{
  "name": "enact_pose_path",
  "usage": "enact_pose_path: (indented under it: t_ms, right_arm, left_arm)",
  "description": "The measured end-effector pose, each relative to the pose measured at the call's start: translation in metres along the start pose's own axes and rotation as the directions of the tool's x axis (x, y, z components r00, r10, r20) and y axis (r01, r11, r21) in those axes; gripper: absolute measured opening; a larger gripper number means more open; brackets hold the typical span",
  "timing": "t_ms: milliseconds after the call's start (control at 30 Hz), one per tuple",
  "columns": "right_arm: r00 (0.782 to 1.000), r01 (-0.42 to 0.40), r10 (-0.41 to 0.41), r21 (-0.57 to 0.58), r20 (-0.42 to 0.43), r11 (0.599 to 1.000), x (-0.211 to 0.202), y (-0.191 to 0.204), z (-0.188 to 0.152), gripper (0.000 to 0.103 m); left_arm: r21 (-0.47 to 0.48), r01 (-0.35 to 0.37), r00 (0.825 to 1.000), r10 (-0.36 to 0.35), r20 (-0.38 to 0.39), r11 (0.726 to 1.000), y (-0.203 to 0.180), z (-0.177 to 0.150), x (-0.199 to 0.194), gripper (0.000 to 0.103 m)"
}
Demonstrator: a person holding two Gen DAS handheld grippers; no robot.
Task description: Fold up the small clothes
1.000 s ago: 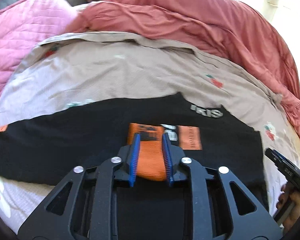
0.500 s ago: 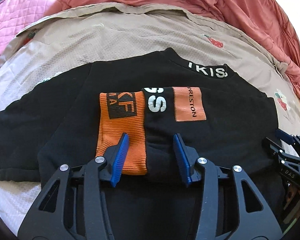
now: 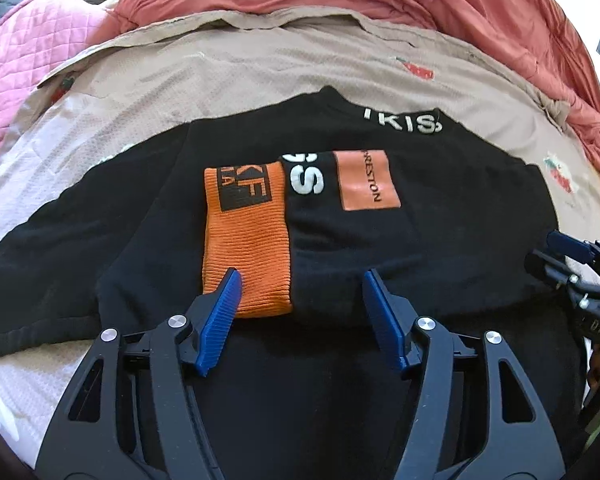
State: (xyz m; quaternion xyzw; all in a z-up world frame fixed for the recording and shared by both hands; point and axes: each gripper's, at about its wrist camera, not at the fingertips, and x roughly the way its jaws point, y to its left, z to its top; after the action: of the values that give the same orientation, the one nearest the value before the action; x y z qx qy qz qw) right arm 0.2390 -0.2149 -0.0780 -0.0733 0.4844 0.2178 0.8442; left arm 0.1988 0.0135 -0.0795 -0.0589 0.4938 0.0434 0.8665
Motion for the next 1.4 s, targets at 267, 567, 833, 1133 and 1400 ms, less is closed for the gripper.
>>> enact_pose_path:
  t_ms: [267, 567, 833, 1133, 1400]
  right_arm:
    - [1.000, -0.002, 0.002, 0.006, -0.019, 1.000, 0.003, 0.002, -0.001, 0.071]
    - [0.994, -0.048, 0.046, 0.009, 0.095, 0.999, -0.023, 0.007, 0.008, 0.088]
    - [0.983, -0.029, 0.035, -0.035, 0.180, 0.999, -0.040, 0.018, 0.008, 0.096]
    - [0.962, -0.004, 0.022, -0.067, 0.272, 0.998, -0.066, 0.032, 0.002, 0.098]
    - [0.950, 0.040, -0.027, -0.036, 0.310, 0.999, -0.083, 0.040, -0.010, 0.098]
  left_arm:
    - [-0.029, 0.001, 1.000, -0.001, 0.001, 1.000, 0.002, 0.002, -0.013, 0.069]
    - [-0.038, -0.024, 0.999, 0.026, 0.037, 0.999, 0.007, 0.006, -0.043, 0.085]
    - [-0.051, -0.062, 0.996, 0.065, 0.062, 0.997, 0.016, 0.008, -0.065, 0.094]
    - [-0.068, -0.071, 0.995, 0.075, 0.071, 0.995, 0.034, -0.001, -0.083, 0.094]
    - [-0.082, -0.074, 0.993, 0.081, 0.086, 0.994, 0.054, -0.009, -0.100, 0.094]
